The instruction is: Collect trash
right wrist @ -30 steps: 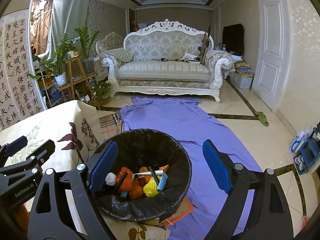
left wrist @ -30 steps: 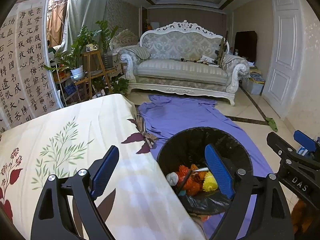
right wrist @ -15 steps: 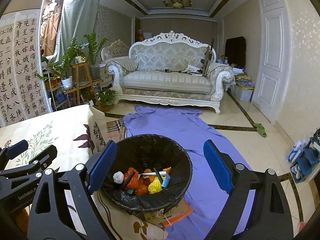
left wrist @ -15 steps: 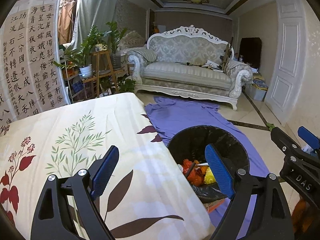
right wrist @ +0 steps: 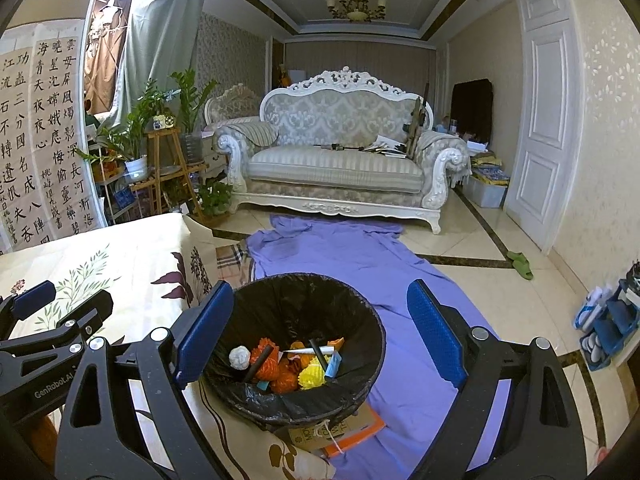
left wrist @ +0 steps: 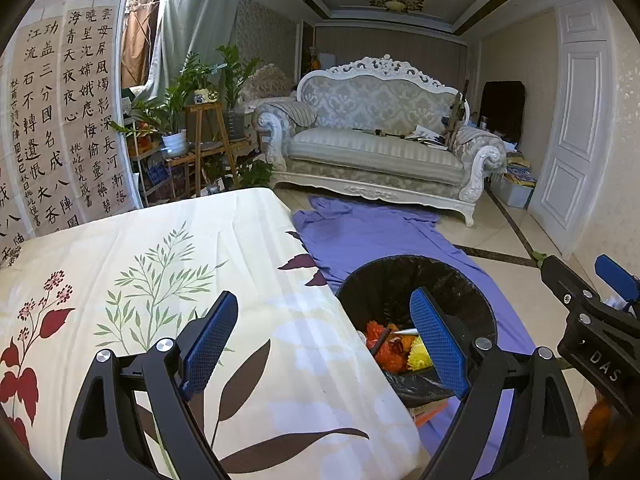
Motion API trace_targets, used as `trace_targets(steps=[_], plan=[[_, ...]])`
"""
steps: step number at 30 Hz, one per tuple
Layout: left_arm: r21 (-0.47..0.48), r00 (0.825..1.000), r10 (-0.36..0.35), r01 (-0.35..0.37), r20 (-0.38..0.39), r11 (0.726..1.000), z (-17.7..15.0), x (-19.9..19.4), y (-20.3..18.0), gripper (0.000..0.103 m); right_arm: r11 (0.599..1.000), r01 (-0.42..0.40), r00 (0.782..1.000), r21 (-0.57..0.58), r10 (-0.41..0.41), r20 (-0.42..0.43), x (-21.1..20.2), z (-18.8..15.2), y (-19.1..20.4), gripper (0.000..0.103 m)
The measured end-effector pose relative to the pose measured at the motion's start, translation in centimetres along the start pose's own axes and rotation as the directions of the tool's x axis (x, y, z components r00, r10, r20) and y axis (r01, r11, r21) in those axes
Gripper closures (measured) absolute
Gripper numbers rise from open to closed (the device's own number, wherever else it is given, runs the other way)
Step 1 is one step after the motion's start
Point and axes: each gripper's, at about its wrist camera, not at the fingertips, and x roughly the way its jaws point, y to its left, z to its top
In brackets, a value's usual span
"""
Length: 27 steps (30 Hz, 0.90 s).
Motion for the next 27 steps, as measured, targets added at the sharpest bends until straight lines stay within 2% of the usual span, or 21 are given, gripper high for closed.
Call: trace_targets(steps=[27], plan=[[-0.002, 1.0, -0.001, 0.001, -0.001, 1.0, -0.25, 0.07, 0.01, 0.018, 1.0, 0.0, 1.0, -0.002, 0.0, -0.005, 0.15, 0.05, -0.16, 0.016]])
